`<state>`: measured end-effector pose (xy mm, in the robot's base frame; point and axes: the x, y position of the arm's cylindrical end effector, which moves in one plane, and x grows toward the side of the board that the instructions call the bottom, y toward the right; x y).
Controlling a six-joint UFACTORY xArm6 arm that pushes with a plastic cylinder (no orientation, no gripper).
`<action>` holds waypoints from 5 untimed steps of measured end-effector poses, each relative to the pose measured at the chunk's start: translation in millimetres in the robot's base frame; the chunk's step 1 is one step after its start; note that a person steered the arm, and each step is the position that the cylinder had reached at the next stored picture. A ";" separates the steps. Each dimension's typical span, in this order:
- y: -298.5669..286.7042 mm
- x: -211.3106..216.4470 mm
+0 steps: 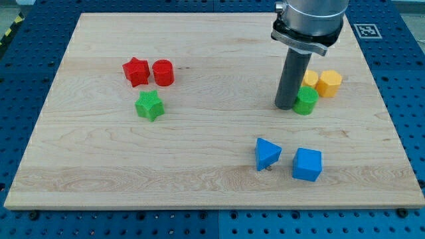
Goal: Place green circle below yellow hexagon
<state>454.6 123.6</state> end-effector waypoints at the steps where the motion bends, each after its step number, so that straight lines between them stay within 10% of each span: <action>1: 29.9 2.1; 5: 48.5 9.3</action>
